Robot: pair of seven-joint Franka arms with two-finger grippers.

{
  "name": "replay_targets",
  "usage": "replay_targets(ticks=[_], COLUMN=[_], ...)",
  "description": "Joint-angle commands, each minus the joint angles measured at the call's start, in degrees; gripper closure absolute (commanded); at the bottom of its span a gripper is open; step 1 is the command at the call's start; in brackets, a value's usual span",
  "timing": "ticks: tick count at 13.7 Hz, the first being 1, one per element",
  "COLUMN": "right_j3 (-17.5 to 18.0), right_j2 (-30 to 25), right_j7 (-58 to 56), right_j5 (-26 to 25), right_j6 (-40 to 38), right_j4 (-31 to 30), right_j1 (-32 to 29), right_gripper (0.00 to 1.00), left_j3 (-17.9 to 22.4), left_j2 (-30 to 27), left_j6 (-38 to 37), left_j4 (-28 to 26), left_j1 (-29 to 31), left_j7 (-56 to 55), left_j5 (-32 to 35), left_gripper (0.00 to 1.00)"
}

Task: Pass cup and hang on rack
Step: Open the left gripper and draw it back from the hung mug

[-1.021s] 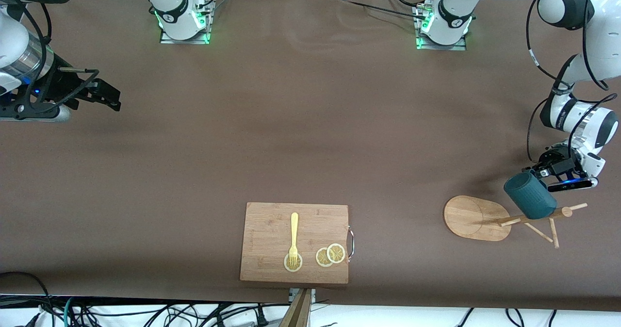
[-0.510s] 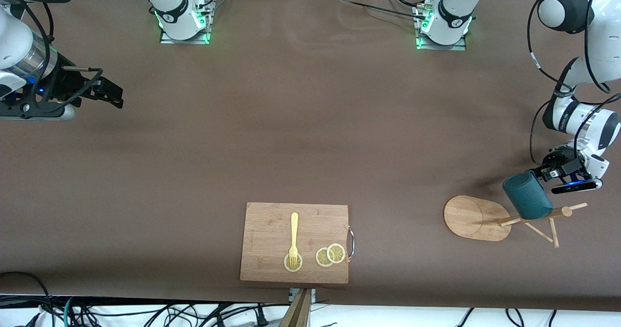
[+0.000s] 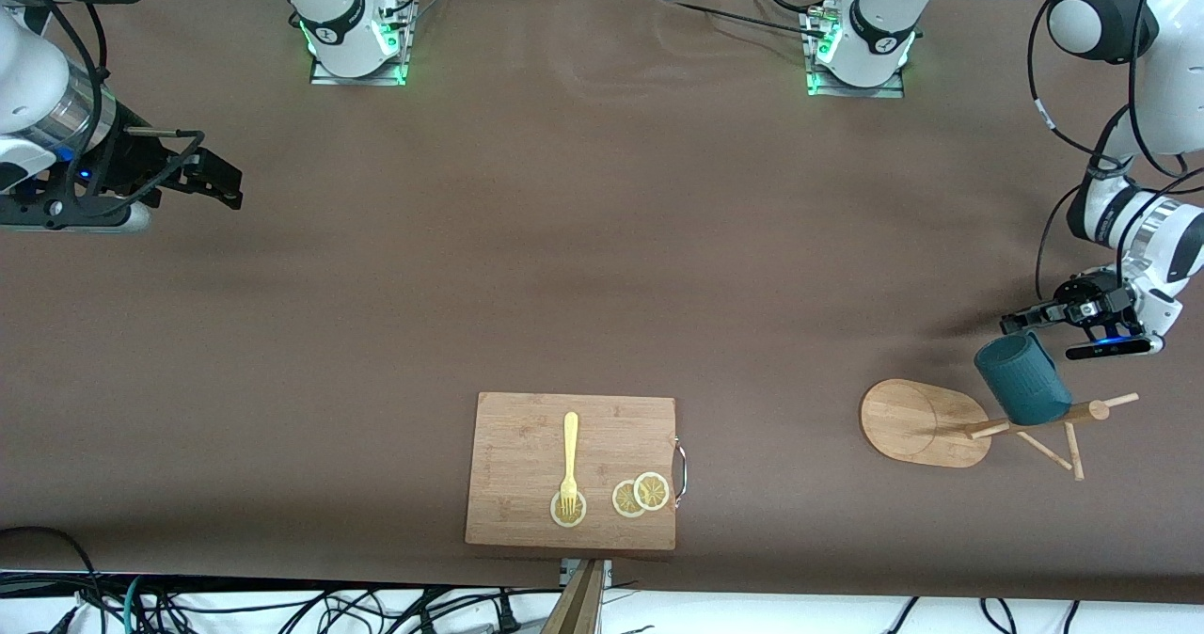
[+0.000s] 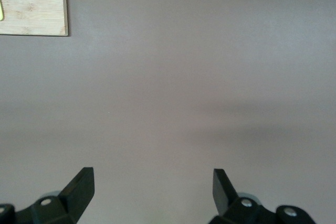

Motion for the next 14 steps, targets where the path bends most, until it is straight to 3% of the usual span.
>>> replay_targets(ticks=[1,7,10,14], right_j3=[0.1,0.2,0.1,0.1], right_j2=[0.1,0.1,0.1,0.1], right_j7=[0.4,0.4,0.4,0.4], right_j5=[-0.3,-0.3,-0.3,-0.3], right_j6=[-1.0,-1.2,-1.2,-1.2], right_j4=[1.2,1.2,1.2,1.2], right_j1=[0.3,0.3,0.7,0.7], right_gripper=[0.0,0.0,0.0,0.0], left_j3=[0.9,0.6,0.2,0.2], left_j2=[0.0,-6.0,-10.1,-19.0], left_j6=[-2.9,-10.1,-12.4,-13.3], left_j4=[1.5,1.7,5.4,8.4], left_j1=[0.3,-0.1,-1.2,-3.4], left_j7=[-0.7,-0.9,-1.8,-11.7], left_j5=[6.9,25.3,32.0,34.5], left_gripper=[0.0,0.0,0.0,0.0])
